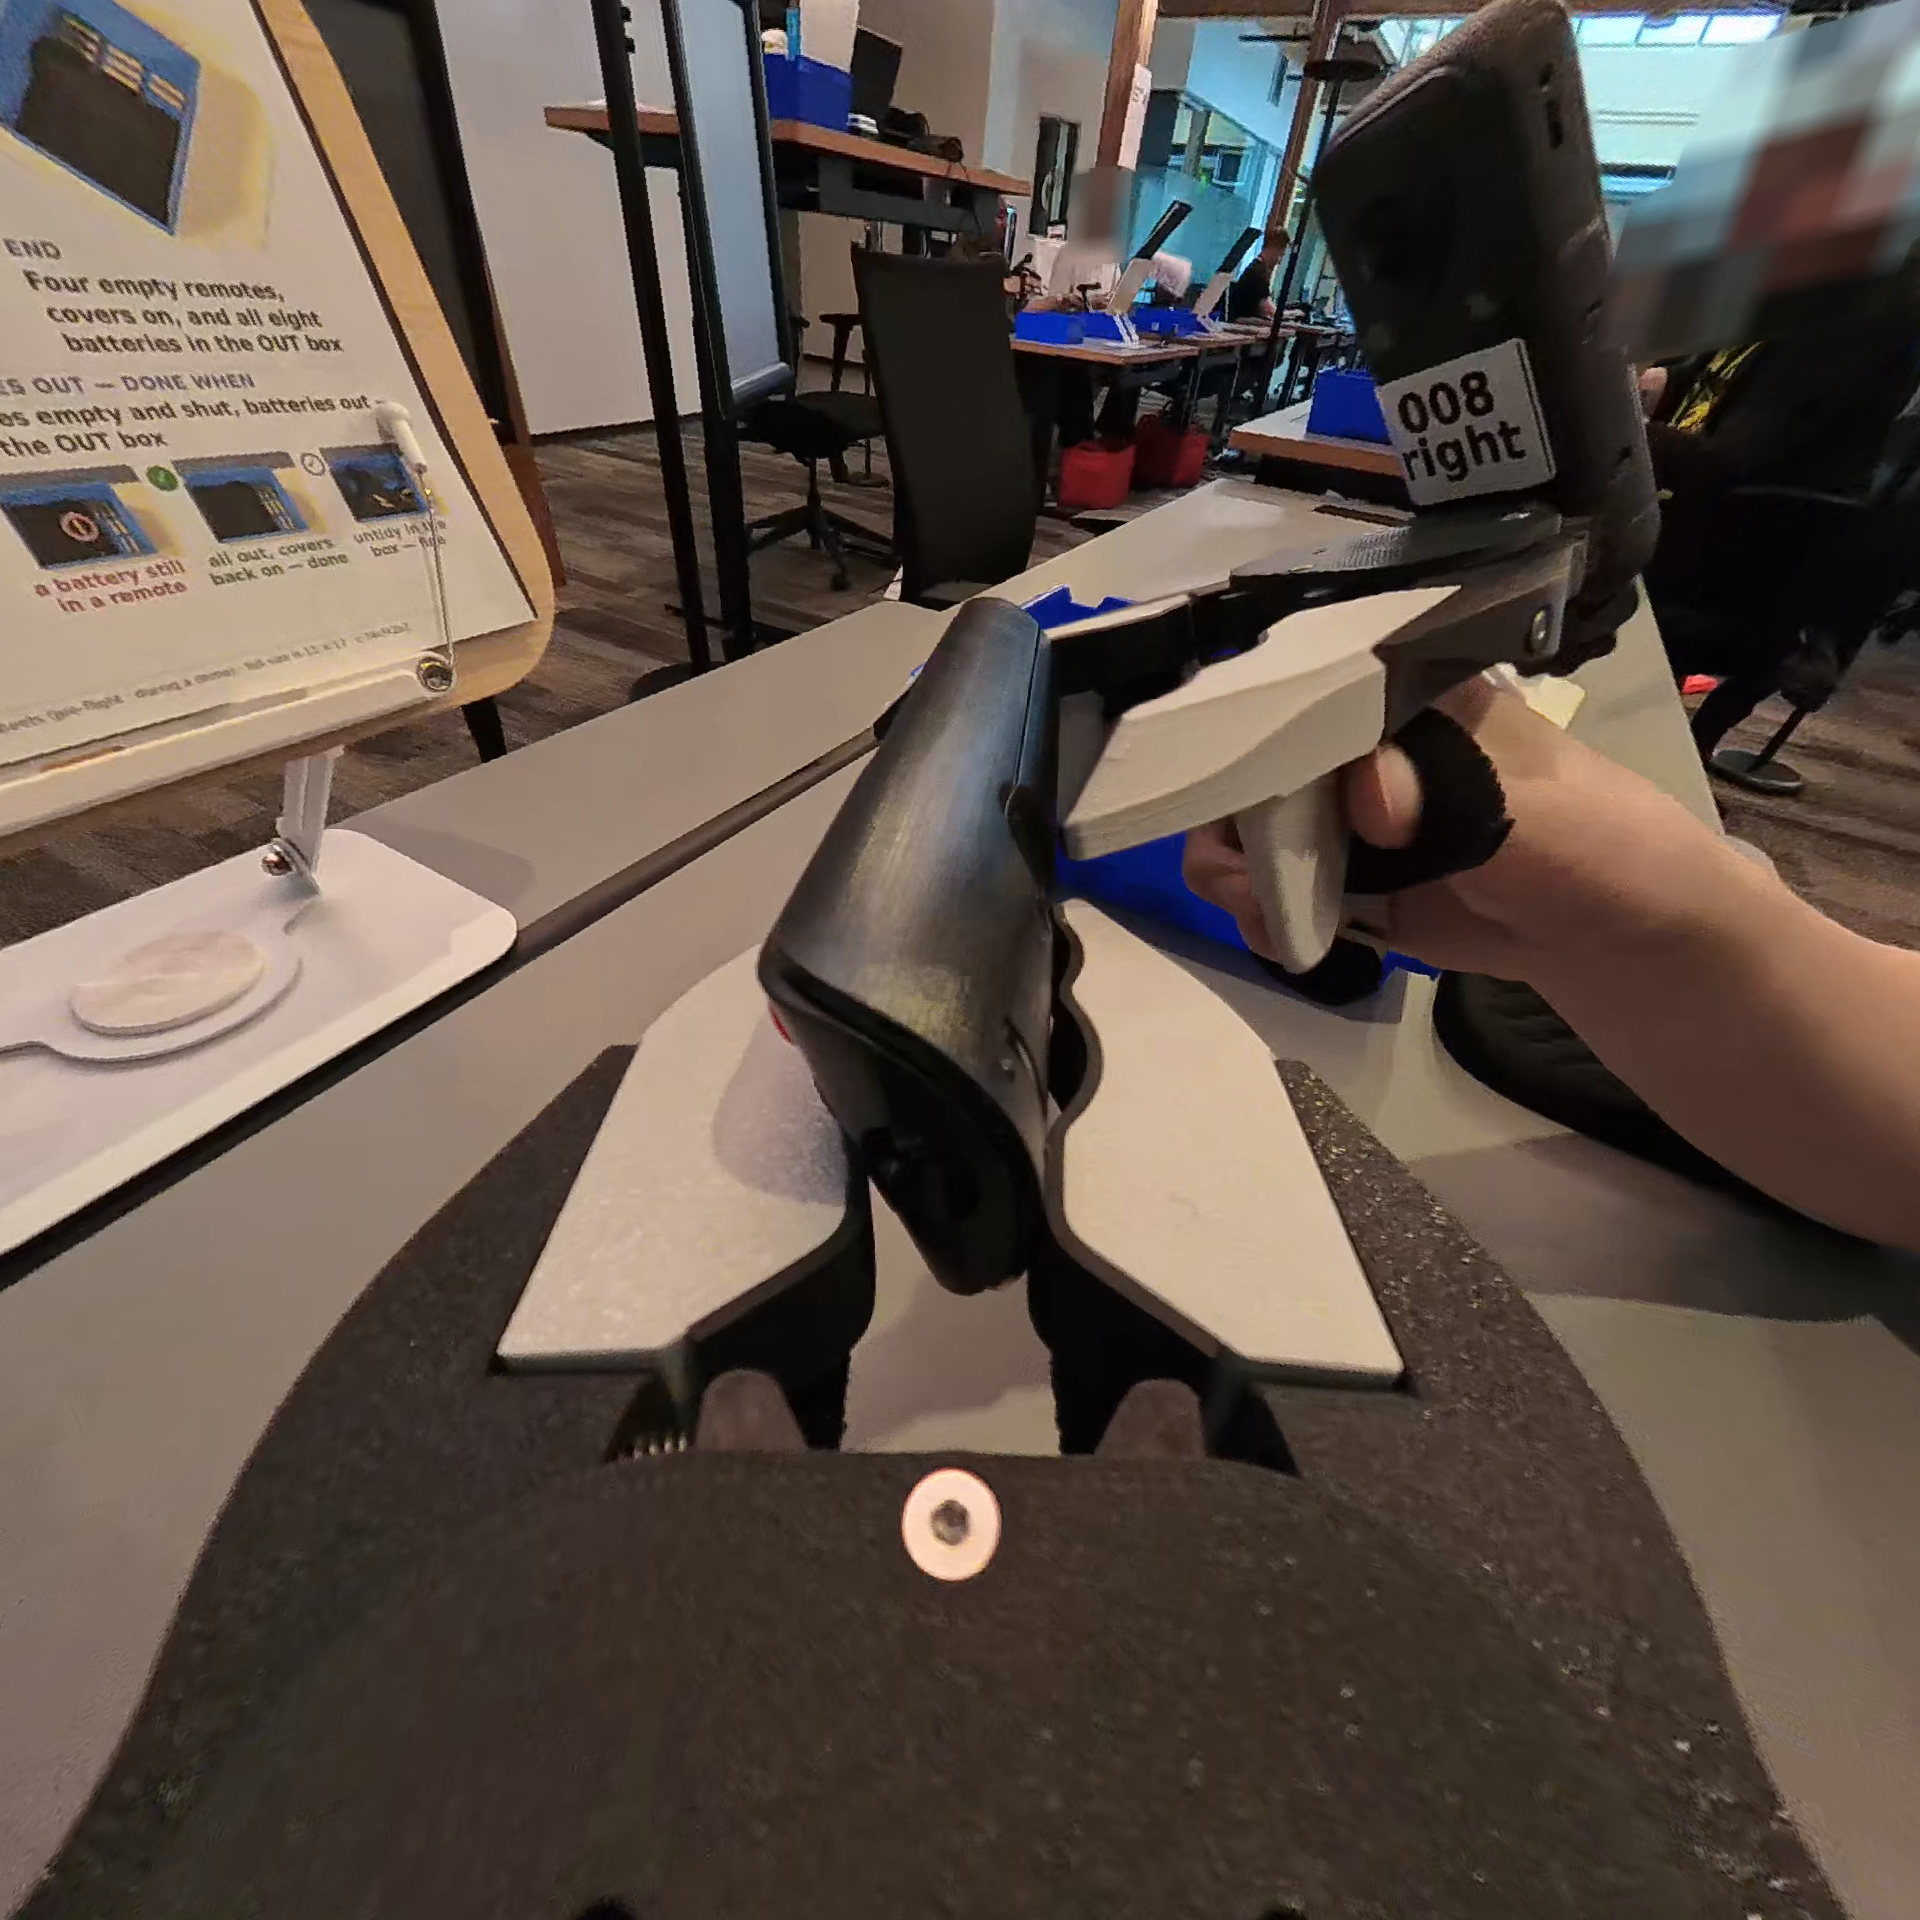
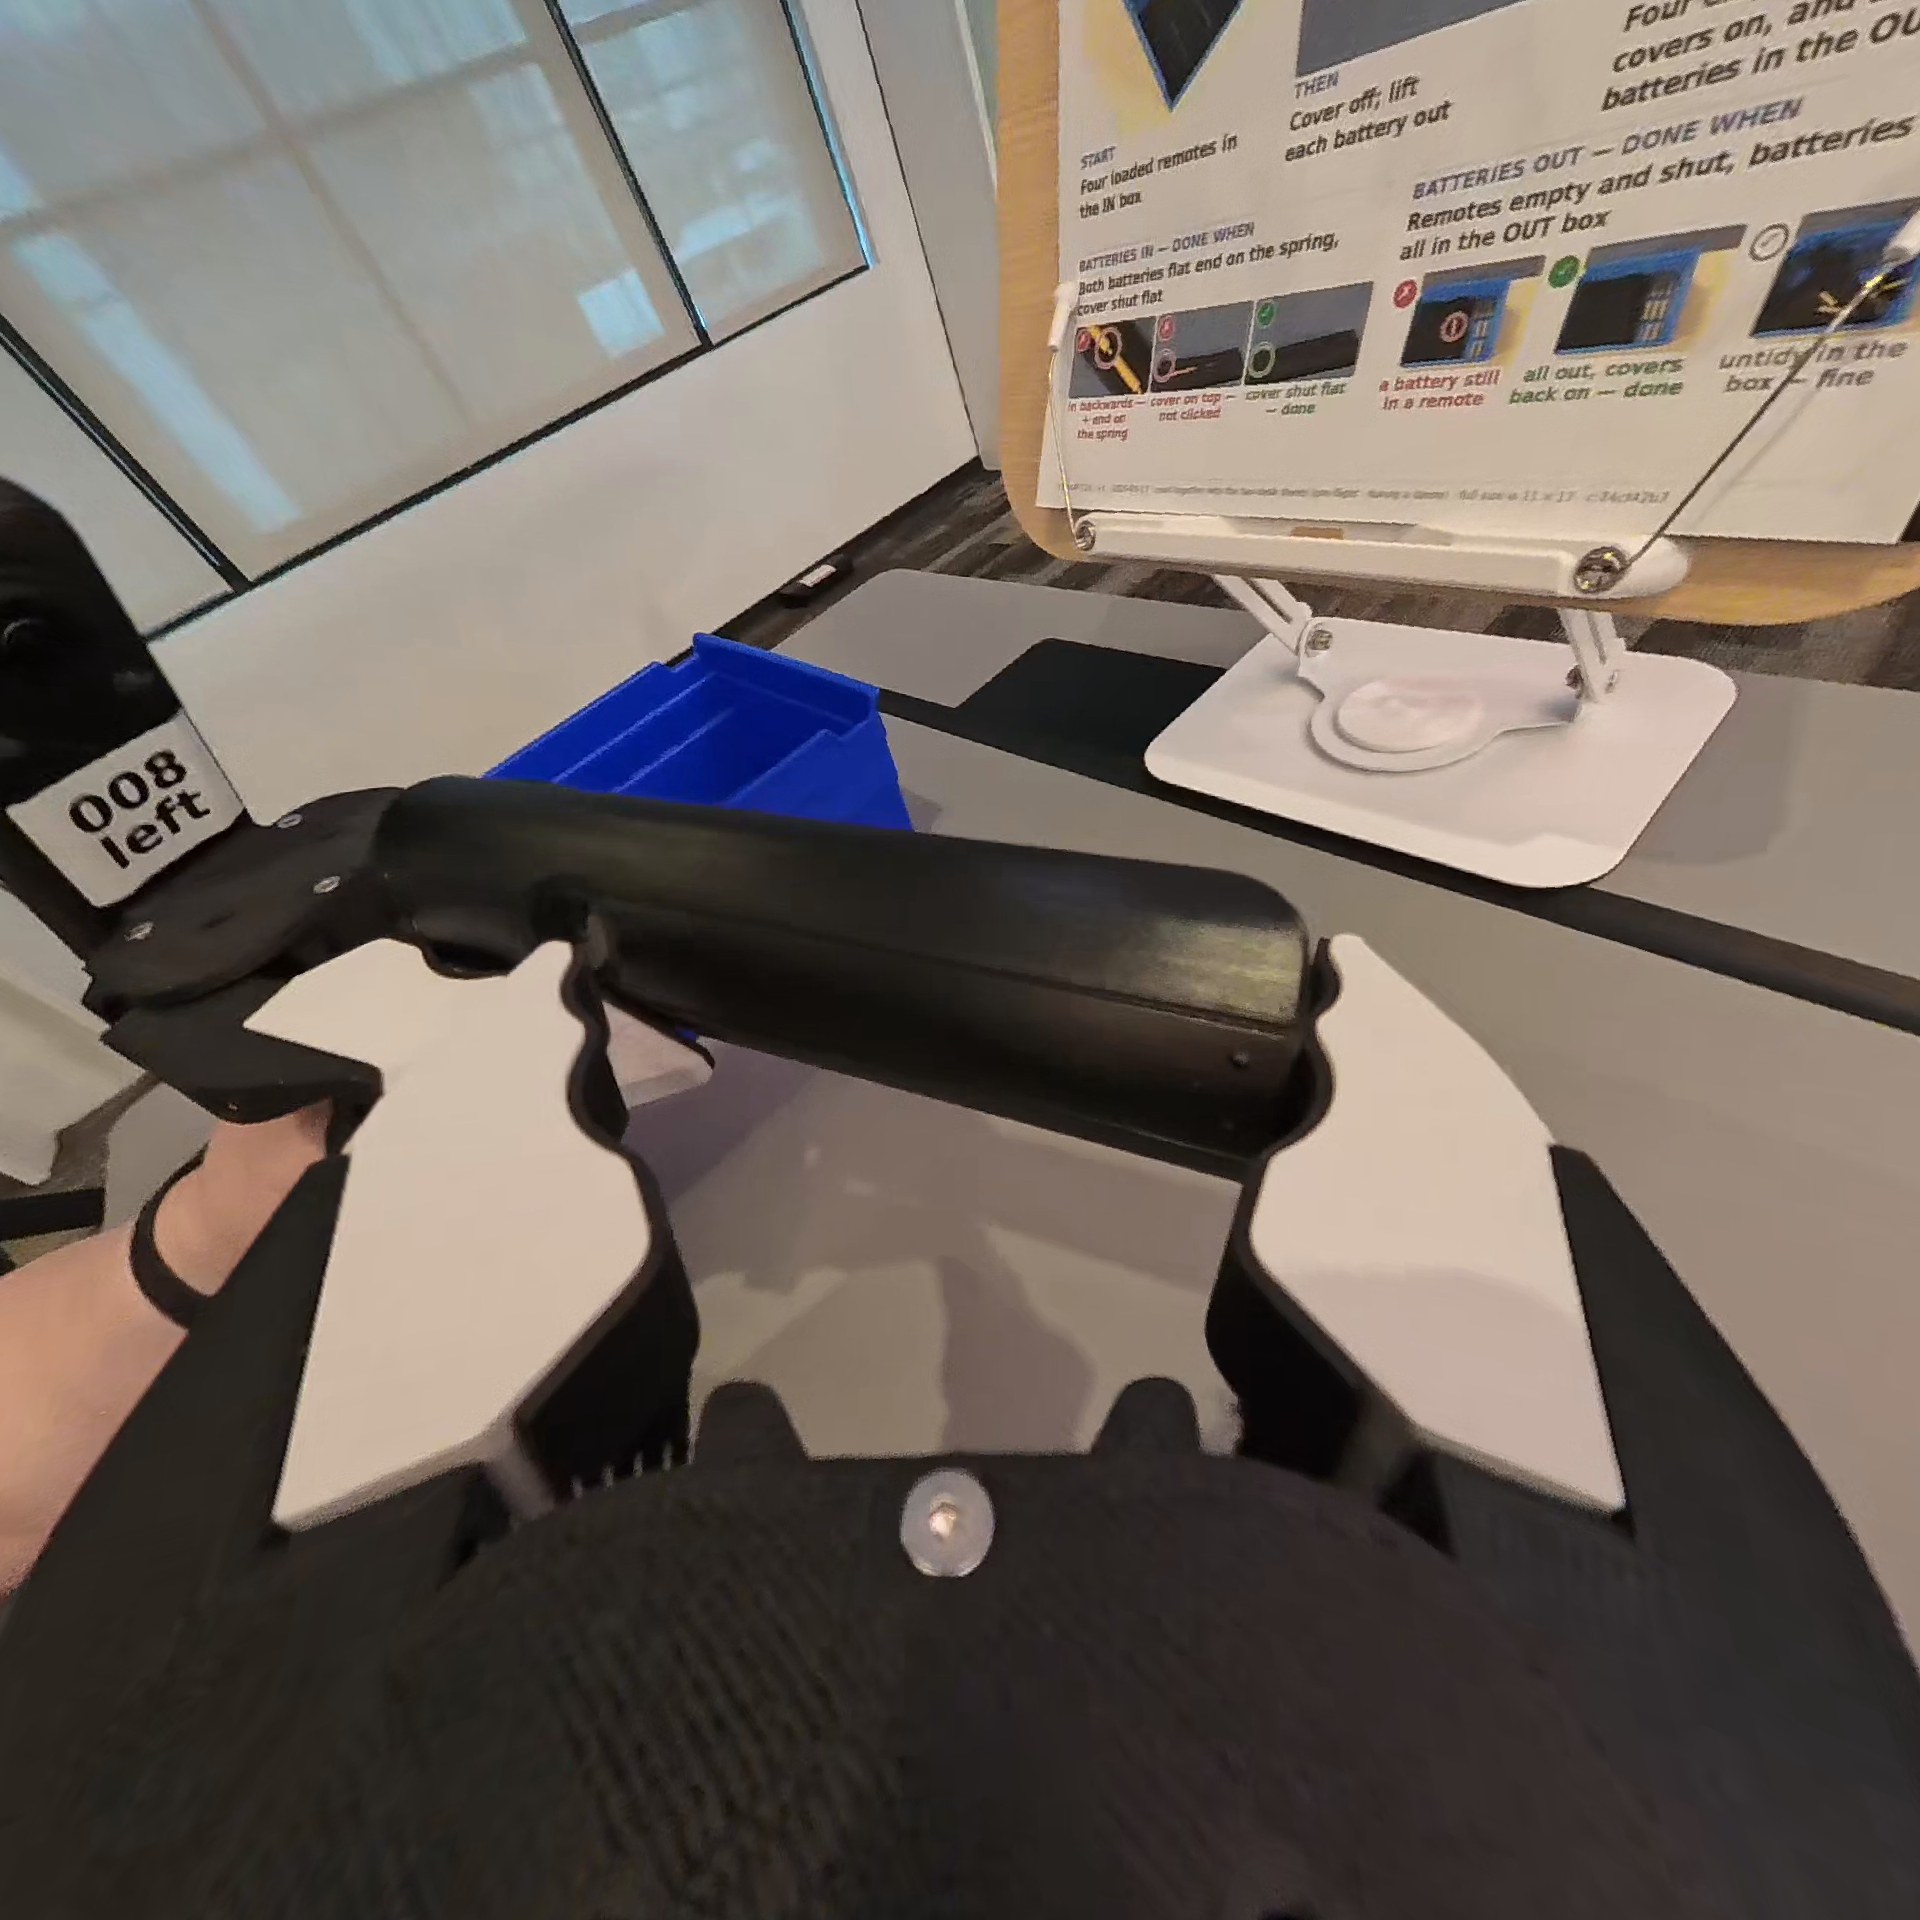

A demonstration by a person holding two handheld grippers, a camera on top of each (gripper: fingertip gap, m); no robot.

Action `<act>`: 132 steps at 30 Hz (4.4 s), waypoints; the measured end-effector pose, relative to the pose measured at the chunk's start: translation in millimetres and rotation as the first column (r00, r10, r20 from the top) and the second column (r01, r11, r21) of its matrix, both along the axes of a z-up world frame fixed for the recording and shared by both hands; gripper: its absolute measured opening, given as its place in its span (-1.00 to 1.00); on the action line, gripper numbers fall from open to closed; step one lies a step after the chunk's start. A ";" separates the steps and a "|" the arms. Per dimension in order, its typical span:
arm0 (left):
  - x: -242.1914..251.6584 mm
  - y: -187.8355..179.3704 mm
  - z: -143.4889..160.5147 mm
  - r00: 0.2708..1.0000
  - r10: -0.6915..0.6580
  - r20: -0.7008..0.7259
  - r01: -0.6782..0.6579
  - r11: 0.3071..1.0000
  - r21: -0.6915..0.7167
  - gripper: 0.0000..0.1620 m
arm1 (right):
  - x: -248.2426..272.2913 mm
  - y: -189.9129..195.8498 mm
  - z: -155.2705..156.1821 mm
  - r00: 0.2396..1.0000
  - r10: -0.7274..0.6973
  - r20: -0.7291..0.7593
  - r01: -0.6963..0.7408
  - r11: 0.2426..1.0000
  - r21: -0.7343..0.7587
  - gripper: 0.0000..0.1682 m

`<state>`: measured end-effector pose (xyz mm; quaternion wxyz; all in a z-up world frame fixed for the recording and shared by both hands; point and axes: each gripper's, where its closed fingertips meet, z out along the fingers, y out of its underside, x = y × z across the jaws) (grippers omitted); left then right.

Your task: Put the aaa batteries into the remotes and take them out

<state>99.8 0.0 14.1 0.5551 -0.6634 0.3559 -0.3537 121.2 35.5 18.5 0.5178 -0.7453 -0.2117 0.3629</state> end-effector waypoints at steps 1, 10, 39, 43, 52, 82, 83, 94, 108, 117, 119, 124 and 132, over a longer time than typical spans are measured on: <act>1.0 -0.6 -0.3 1.000 -0.001 -0.004 0.001 1.000 0.002 -0.61 | 0.7 -0.2 0.8 1.000 -0.003 -0.012 0.003 1.000 -0.010 0.49; 6.2 -3.9 -1.6 0.999 0.008 -0.033 -0.006 0.999 0.052 -0.61 | -0.9 -0.6 -9.0 0.999 0.003 0.033 -0.001 0.999 -0.050 0.61; 6.1 -7.2 0.3 0.999 -0.051 0.005 0.050 0.996 0.073 -0.61 | 2.2 -4.9 -3.0 0.992 -0.045 0.116 0.042 0.999 0.025 0.58; 6.5 -7.7 -2.2 0.999 -0.041 -0.036 0.044 0.995 0.085 -0.61 | 2.6 -5.7 -5.3 0.994 -0.034 0.102 0.035 0.999 -0.003 0.59; 9.1 -9.9 -5.4 0.997 -0.045 -0.061 0.049 0.996 0.073 -0.63 | 6.5 -5.9 -0.9 0.992 -0.037 0.120 0.033 0.999 0.037 0.57; 16.3 -15.4 -12.6 0.995 -0.062 -0.083 0.067 0.996 0.061 -0.63 | 16.4 -9.5 4.5 0.984 0.021 0.175 -0.032 0.998 0.059 0.43; 16.1 -15.4 -12.5 0.995 -0.061 -0.083 0.066 0.996 0.064 -0.63 | 16.3 -9.7 4.8 0.984 0.023 0.176 -0.034 0.998 0.060 0.43; 17.4 -16.3 -13.2 0.995 -0.063 -0.078 0.068 0.996 0.063 -0.64 | 17.3 -10.3 5.1 0.983 0.038 0.179 -0.049 0.997 0.061 0.41; 37.3 -31.5 -1.3 0.979 -0.191 0.077 0.193 0.981 -0.030 -0.65 | 54.4 -27.1 73.4 0.996 0.083 0.035 -0.089 0.969 0.230 -0.65; 29.8 -31.1 5.1 0.948 -0.204 0.246 0.244 0.959 -0.146 -0.67 | 28.2 -22.6 43.9 0.969 0.212 -0.129 -0.211 0.977 0.025 -0.08; 23.4 -24.9 5.6 0.956 -0.170 0.240 0.207 0.969 -0.138 -0.67 | 39.8 -15.8 47.6 0.976 0.160 -0.146 -0.158 0.987 0.030 0.04; 16.0 -16.1 3.5 0.973 -0.109 0.202 0.140 0.980 -0.144 -0.67 | 66.2 -11.3 69.1 0.994 0.031 -0.108 -0.016 0.990 0.139 0.30; 20.6 -12.2 -12.9 1.000 -0.010 0.023 0.012 0.998 -0.058 -0.67 | 16.2 -11.3 10.2 0.974 -0.019 0.226 0.000 0.997 0.080 0.66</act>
